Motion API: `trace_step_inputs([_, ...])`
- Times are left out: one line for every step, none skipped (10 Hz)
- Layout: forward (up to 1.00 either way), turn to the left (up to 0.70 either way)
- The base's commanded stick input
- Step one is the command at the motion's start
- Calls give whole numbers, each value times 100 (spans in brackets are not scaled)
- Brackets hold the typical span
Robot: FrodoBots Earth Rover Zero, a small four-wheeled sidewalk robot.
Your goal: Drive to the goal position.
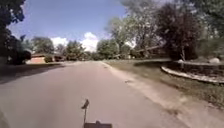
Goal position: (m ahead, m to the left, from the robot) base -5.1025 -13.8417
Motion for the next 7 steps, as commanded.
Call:
trace_step_inputs([0,0])
trace_step_inputs([0,0])
trace_step_inputs([0,0])
trace_step_inputs([0,0])
trace_step_inputs([0,-32])
trace_step_inputs([0,-70])
trace_step_inputs([0,-70])
